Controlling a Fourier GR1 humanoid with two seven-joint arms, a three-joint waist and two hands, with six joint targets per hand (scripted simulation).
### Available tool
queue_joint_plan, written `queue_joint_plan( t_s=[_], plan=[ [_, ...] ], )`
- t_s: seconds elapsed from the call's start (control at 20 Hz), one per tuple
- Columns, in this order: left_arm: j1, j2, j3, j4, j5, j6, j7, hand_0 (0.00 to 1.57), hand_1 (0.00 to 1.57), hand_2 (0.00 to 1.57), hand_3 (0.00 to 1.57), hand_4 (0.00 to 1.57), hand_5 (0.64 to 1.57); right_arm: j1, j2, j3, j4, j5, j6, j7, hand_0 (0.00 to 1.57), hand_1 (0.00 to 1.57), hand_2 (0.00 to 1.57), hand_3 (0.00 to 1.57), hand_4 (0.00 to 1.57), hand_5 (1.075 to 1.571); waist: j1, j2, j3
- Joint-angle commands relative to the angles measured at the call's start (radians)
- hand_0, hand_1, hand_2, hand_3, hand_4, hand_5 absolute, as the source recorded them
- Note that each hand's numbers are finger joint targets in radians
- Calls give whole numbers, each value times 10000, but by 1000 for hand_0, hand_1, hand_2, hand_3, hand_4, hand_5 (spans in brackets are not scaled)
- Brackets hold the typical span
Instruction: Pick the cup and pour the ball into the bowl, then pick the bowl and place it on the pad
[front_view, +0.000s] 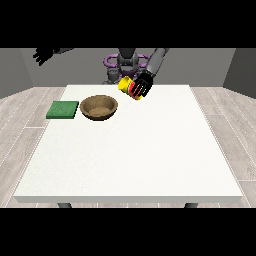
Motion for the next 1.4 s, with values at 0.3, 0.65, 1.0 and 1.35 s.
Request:
queue_joint_plan(
  t_s=[0.3,0.65,1.0,1.35],
  plan=[
    [-1795,-892,-2461,879,-3239,-1421,4310,1334,1334,1571,1571,1475,1535,-48,-445,-276,1736,-237,838,-68,0,0,0,123,699,1561,268,-853,-24],
    [-3009,-905,-4015,1274,-5224,-2855,6307,1470,1470,1571,1571,1099,1570,-412,-38,63,1874,306,335,-442,0,0,0,248,698,1556,89,-916,-31],
    [-2472,-907,-5825,-568,-5707,-5446,7104,272,272,1258,1549,1040,1571,-899,-44,138,2772,578,397,-943,0,0,0,327,686,1552,60,-923,-33],
    [-2942,-908,-5279,-1365,-6130,-6435,6233,0,0,1056,1547,1106,1570,-907,-460,-257,2976,513,261,-1167,0,0,0,271,691,1548,667,-598,-40]
  ],
)
